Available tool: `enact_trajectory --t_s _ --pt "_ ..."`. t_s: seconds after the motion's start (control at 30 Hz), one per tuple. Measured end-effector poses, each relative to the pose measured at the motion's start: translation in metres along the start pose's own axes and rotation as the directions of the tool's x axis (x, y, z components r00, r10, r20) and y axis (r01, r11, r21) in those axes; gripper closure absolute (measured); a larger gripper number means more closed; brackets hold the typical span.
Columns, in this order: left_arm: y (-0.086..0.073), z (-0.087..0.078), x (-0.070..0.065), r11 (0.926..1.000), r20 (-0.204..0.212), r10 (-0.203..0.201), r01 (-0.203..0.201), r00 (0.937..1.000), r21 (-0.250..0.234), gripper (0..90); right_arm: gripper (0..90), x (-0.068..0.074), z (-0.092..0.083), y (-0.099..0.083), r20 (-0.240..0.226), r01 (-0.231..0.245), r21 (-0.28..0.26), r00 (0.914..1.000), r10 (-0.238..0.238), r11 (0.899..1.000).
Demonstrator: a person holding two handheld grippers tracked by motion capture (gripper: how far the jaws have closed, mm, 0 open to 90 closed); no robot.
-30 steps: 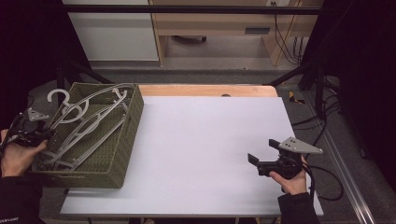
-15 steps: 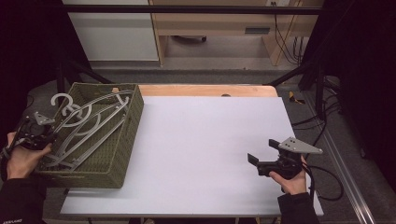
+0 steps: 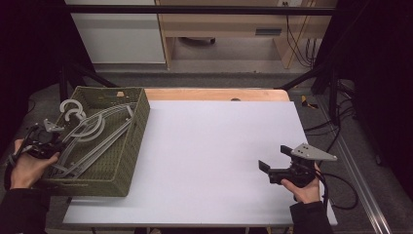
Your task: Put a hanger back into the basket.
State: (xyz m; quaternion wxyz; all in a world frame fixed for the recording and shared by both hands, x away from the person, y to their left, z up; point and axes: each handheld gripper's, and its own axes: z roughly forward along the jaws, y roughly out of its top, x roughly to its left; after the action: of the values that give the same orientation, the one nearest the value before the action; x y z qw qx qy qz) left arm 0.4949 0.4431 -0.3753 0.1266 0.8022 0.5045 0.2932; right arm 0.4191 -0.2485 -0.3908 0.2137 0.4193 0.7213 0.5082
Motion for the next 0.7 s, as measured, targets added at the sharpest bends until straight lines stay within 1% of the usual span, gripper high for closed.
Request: enact_trajectory --t_s 0.03,0.07,0.1,0.13,0.2,0.27,0.33,0.37,0.4,0.43,0.47,0.5,0.57,0.6,0.63,0.7 --pt "-0.001 0.0 0.001 0.9999 0.016 -0.002 0.002 0.9999 0.01 80.7 1.4 -0.001 0.0 0.0 -0.001 0.005 0.002 1.0 -0.005 1.0" --pt "-0.001 0.0 0.002 0.9998 0.028 -0.013 0.013 0.9995 0.015 80.0 1.4 -0.001 -0.001 0.0 0.0 0.006 0.002 1.0 -0.006 1.0" --pt "-0.002 0.0 0.004 0.9993 0.056 -0.032 0.031 0.9979 0.02 78.9 1.4 0.0 0.0 0.0 0.001 0.0 0.001 1.0 0.0 1.0" --pt "-0.003 0.0 0.005 0.9991 0.066 -0.038 0.036 0.9971 0.024 77.8 1.4 0.0 0.0 0.0 0.001 0.001 0.0 1.0 -0.001 1.0" --pt "-0.005 0.002 0.007 0.997 0.092 -0.071 0.068 0.9933 0.037 77.2 1.3 0.0 0.0 0.0 0.003 0.001 0.003 1.0 -0.001 1.0" --pt "-0.006 0.003 0.007 0.9961 0.105 -0.079 0.074 0.9914 0.048 74.2 1.3 0.0 0.0 0.0 0.0 0.005 0.004 1.0 -0.005 1.0" --pt "-0.007 0.004 0.007 0.9962 0.112 -0.073 0.067 0.991 0.056 70.4 1.3 0.0 0.0 0.0 0.0 0.002 0.001 1.0 -0.002 1.0" --pt "-0.008 0.005 0.007 0.9962 0.115 -0.063 0.056 0.9914 0.067 68.4 1.4 0.0 -0.001 0.0 -0.002 0.005 0.001 1.0 -0.005 1.0" --pt "-0.008 0.005 0.007 0.9961 0.122 -0.066 0.058 0.9903 0.067 66.7 1.3 0.0 -0.001 0.0 0.001 0.001 0.0 1.0 -0.001 1.0" --pt "-0.009 0.005 0.007 0.9961 0.143 -0.073 0.065 0.9871 0.061 65.1 1.3 0.0 -0.001 0.0 0.001 0.001 -0.001 1.0 -0.001 1.0" --pt "-0.01 0.004 0.008 0.996 0.169 -0.081 0.073 0.9822 0.051 63.6 1.3 0.0 -0.001 0.001 0.001 0.001 -0.002 1.0 -0.001 1.0" --pt "-0.01 0.002 0.008 0.996 0.174 -0.087 0.083 0.9808 0.034 61.1 1.3 0.0 -0.002 0.001 0.002 0.001 -0.004 1.0 -0.001 1.0" --pt "-0.009 -0.001 0.007 0.9959 0.162 -0.091 0.09 0.9826 0.014 56.6 1.3 0.0 -0.002 0.001 0.0 -0.002 -0.004 1.0 0.002 1.0" --pt "-0.008 -0.003 0.007 0.9954 0.162 -0.093 0.095 0.9823 -0.004 53.8 1.3 0.0 -0.002 0.001 0.001 0.0 -0.004 1.0 0.0 1.0" --pt "-0.008 -0.005 0.006 0.9946 0.169 -0.095 0.101 0.9811 -0.026 52.2 1.3 0.0 -0.002 0.001 0.001 0.0 -0.004 1.0 0.0 1.0" --pt "-0.006 -0.011 0.003 0.9901 0.19 -0.099 0.116 0.9768 -0.08 49.8 1.3 0.0 -0.002 0.001 -0.001 -0.001 -0.005 1.0 0.001 1.0"
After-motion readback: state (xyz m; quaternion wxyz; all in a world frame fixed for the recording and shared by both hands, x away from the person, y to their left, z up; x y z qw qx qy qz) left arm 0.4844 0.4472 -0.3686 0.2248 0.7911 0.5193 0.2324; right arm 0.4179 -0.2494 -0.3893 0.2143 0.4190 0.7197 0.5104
